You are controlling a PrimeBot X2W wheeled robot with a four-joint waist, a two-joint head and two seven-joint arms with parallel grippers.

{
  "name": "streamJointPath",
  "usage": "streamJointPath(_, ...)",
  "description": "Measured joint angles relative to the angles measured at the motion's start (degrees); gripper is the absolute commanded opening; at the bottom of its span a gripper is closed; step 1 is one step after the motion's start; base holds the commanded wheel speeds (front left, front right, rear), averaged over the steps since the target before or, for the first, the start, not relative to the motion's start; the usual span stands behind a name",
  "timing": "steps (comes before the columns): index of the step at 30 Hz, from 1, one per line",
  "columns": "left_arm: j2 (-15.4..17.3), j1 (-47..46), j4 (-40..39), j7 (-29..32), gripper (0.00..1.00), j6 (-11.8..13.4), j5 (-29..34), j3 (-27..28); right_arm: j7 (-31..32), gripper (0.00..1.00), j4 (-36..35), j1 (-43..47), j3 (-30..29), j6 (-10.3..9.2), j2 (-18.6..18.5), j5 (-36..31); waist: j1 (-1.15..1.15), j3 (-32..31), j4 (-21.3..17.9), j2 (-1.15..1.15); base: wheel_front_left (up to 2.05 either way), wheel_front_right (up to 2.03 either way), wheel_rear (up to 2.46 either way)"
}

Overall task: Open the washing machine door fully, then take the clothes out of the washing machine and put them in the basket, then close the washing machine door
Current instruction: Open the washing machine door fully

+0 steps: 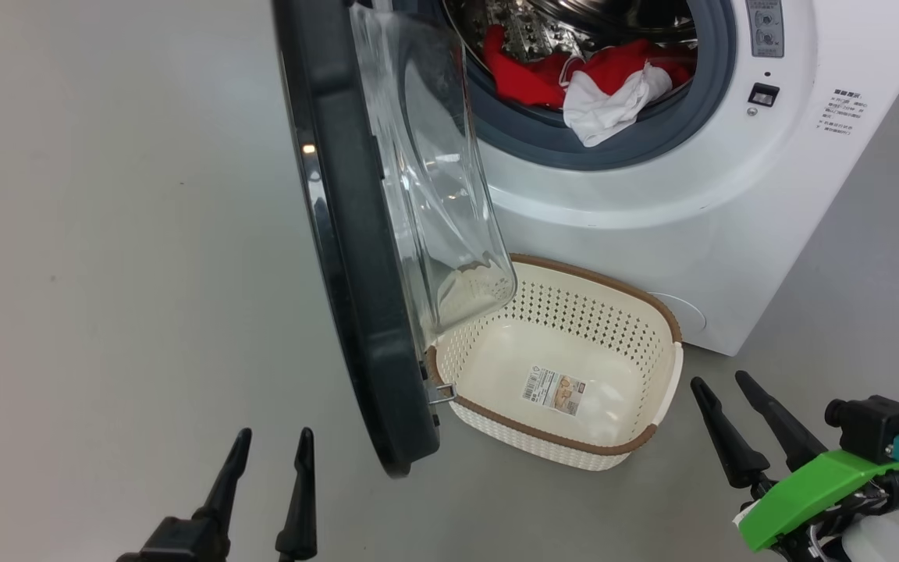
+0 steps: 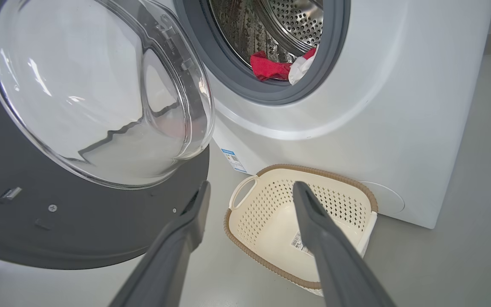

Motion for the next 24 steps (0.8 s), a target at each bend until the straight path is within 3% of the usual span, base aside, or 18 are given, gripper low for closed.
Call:
streamJointPath(11,0.01,-0.01,0.1,0.0,1.0,-0.07,0.41,0.27,-0.01,1.0,-6.03,7.22,-13.74,0.05,6.77,-20.5,0.0,0.12,0.29,0.0,0.0,0.0,0.0)
streamJointPath(24,0.0,-0.01,-0.08,0.0,1.0,-0.07,0.4,0.48,-0.25,1.0,-7.58,10.63,-19.35,0.05,10.01,-27.18,0.0,0.35,0.37,0.0,0.0,0.0,0.0)
